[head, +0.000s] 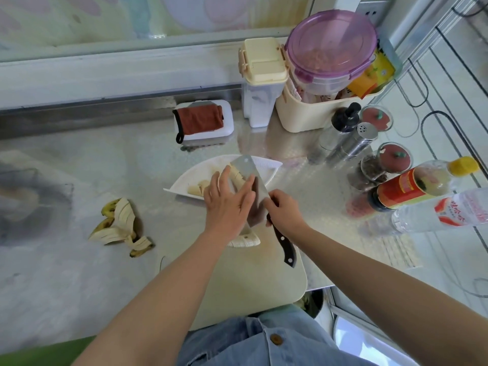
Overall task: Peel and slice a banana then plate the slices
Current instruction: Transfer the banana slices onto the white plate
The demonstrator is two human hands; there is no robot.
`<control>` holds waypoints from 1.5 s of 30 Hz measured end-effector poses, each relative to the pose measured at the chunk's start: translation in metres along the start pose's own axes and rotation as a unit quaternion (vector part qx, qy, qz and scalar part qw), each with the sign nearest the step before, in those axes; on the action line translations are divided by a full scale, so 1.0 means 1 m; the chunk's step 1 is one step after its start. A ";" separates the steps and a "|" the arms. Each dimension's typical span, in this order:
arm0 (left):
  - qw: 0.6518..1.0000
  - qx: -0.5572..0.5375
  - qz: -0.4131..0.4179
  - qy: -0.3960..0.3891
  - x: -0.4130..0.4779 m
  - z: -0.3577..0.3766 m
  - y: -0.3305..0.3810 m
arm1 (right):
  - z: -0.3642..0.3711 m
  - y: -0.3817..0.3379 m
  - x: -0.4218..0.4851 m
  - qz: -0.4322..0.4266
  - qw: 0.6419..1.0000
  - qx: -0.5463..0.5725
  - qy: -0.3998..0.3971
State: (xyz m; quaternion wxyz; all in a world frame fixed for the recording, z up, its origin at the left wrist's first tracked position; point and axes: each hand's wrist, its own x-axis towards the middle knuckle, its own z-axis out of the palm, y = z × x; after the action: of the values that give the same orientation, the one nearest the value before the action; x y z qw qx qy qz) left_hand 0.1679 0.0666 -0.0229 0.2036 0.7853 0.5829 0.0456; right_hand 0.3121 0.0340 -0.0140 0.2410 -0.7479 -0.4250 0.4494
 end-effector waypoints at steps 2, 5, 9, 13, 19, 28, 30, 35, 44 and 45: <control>0.999 -0.012 -0.027 -0.020 0.000 0.003 0.004 | 0.005 -0.001 -0.003 0.013 0.999 0.027 -0.014; 0.997 -0.022 -0.063 -0.039 0.001 0.007 0.006 | 0.007 -0.002 -0.007 0.020 0.998 0.048 -0.021; 0.993 -0.041 -0.097 -0.045 0.000 0.010 0.006 | 0.007 -0.001 -0.009 0.021 0.997 0.065 -0.021; 0.994 -0.028 -0.101 -0.043 -0.002 0.009 0.002 | 0.004 0.002 -0.010 0.030 0.998 0.056 -0.005; 0.996 -0.026 -0.084 -0.010 0.007 0.001 -0.003 | 0.002 0.001 -0.009 0.029 0.998 0.057 0.003; 0.994 -0.011 -0.094 -0.059 0.019 0.000 -0.011 | -0.015 0.005 -0.002 0.004 0.998 0.024 0.054; 0.994 -0.017 -0.089 -0.058 0.021 0.000 -0.010 | -0.021 0.008 -0.001 0.005 0.997 0.031 0.068; 0.998 -0.002 -0.037 0.056 0.013 -0.006 -0.015 | -0.037 0.014 -0.001 0.008 0.995 0.086 0.043; 0.983 -0.042 -0.040 0.174 -0.055 -0.003 -0.040 | -0.075 0.043 -0.006 -0.066 0.992 -0.066 -0.087; 0.985 -0.034 -0.056 0.162 -0.064 0.002 -0.041 | -0.077 0.045 -0.005 -0.076 0.987 -0.102 -0.094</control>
State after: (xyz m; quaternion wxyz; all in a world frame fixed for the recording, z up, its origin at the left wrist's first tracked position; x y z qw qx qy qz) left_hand 0.1113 0.0159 -0.0296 0.1351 0.7264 0.6494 0.1799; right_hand 0.3970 0.0081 -0.0081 0.1561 -0.6887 -0.5446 0.4524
